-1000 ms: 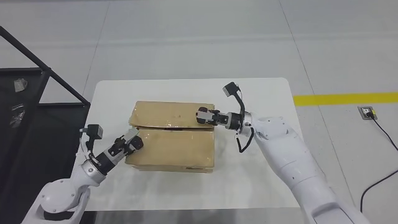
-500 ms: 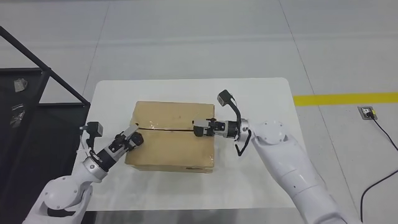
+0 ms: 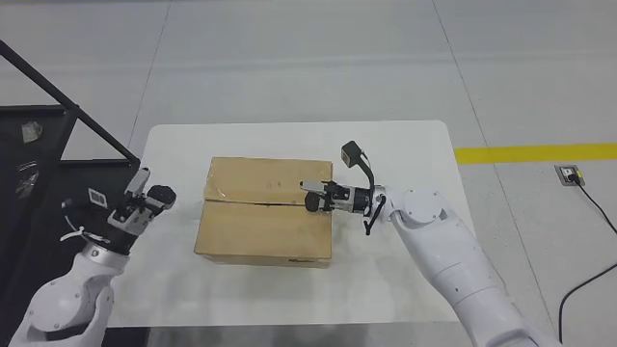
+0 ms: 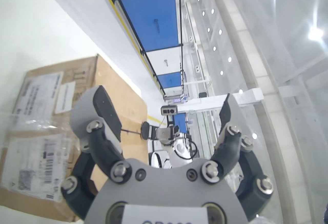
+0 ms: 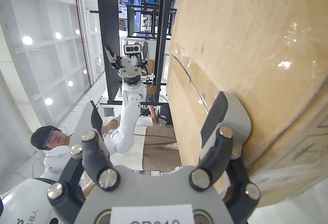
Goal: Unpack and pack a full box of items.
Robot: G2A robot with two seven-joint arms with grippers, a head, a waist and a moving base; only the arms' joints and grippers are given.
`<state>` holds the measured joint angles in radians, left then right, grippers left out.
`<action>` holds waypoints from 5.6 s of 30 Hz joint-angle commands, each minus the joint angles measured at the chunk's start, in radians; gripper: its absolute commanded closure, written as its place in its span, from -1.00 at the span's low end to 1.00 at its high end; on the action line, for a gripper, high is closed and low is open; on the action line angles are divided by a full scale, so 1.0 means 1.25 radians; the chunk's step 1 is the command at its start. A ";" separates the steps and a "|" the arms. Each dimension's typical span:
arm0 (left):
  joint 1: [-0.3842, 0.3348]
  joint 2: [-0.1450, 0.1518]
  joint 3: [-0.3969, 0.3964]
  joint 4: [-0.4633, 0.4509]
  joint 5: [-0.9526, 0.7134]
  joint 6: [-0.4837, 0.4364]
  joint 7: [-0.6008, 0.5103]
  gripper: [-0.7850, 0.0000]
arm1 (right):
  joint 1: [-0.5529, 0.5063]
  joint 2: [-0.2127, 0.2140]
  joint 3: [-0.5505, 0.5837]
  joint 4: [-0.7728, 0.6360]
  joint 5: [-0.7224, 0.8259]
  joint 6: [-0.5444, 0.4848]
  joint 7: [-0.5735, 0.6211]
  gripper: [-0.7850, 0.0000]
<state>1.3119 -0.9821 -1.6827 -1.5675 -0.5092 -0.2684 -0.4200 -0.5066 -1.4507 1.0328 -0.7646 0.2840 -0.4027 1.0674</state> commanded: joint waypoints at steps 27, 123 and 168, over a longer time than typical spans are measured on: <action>0.090 -0.034 0.111 0.088 -0.027 -0.034 0.034 -1.00 | 0.000 0.000 0.000 0.000 0.000 0.000 0.000 -1.00; -0.134 -0.169 0.356 -0.018 0.437 -0.073 0.340 -1.00 | -0.342 0.112 0.232 -0.371 0.129 -0.169 0.055 -1.00; 0.022 -0.143 0.059 0.021 0.240 -0.069 0.058 -1.00 | -0.003 0.018 -0.111 -0.085 0.031 0.018 -0.095 -1.00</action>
<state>1.3382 -1.1607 -1.6122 -1.5396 -0.2127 -0.3531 -0.3443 -0.5151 -1.4244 0.8998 -0.8755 0.3210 -0.3852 0.9487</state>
